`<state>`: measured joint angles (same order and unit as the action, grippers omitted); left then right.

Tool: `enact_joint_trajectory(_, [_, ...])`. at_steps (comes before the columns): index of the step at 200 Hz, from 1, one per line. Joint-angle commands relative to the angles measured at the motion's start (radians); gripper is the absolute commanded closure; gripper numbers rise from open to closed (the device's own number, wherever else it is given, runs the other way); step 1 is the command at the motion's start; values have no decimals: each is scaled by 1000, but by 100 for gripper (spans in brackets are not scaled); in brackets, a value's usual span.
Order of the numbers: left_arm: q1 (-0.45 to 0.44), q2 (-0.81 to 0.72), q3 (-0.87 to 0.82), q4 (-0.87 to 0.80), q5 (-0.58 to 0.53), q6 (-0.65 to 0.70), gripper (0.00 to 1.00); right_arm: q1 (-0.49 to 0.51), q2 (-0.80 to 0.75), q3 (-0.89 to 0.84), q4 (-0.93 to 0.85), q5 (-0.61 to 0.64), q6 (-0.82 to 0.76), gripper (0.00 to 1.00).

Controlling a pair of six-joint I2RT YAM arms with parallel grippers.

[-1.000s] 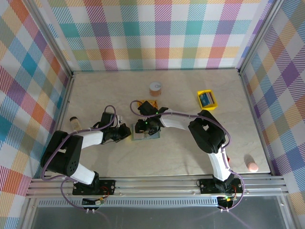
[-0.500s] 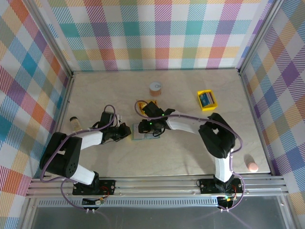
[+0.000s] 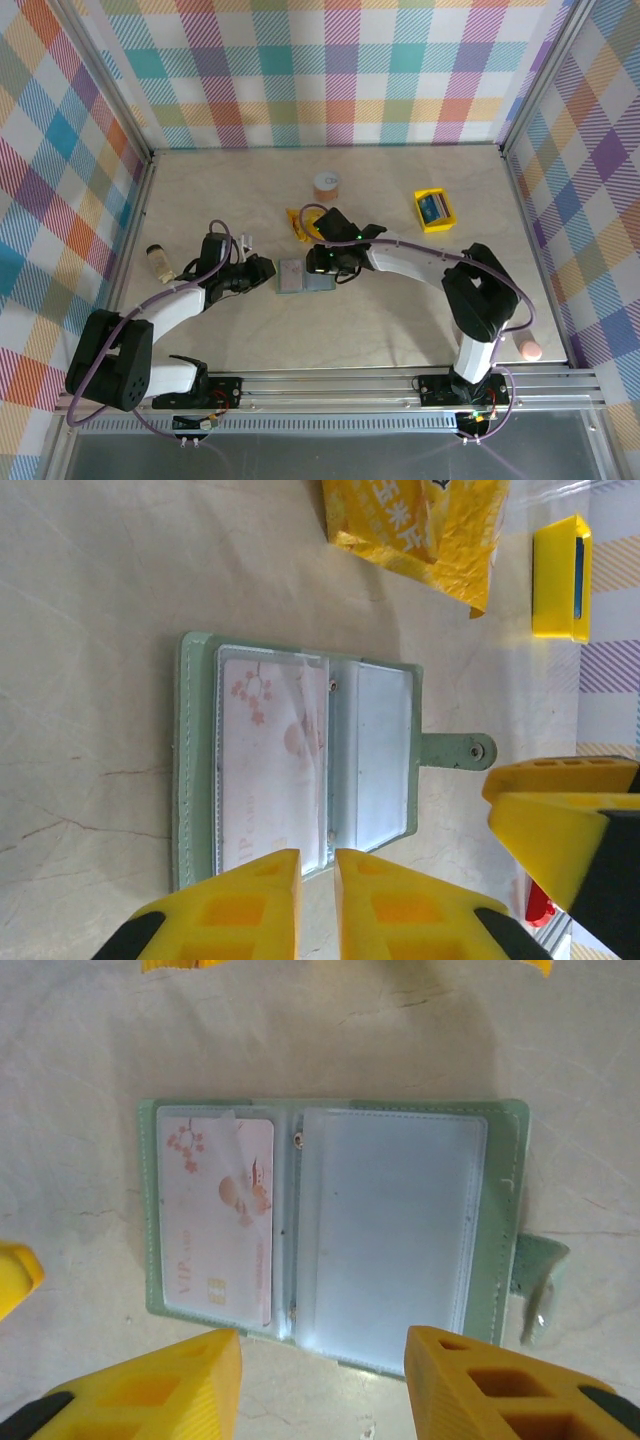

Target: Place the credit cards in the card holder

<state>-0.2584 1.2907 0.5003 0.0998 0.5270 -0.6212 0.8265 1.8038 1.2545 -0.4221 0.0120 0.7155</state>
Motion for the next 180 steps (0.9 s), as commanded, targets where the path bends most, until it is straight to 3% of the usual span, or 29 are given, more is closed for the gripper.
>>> enact_joint_trajectory(1, [1,32,-11,41,44,-20,83,8,54,60,-87,29,-21,52])
enact_joint_trajectory(73, [0,105,-6,110,68,-39,82,6,140,96,-114,40,17,45])
enact_joint_trajectory(134, [0,138,-9,121,58,-38,82,2,163,96,-93,6,16,46])
enact_joint_trajectory(180, [-1,141,-9,112,49,-31,82,7,117,85,-117,63,13,46])
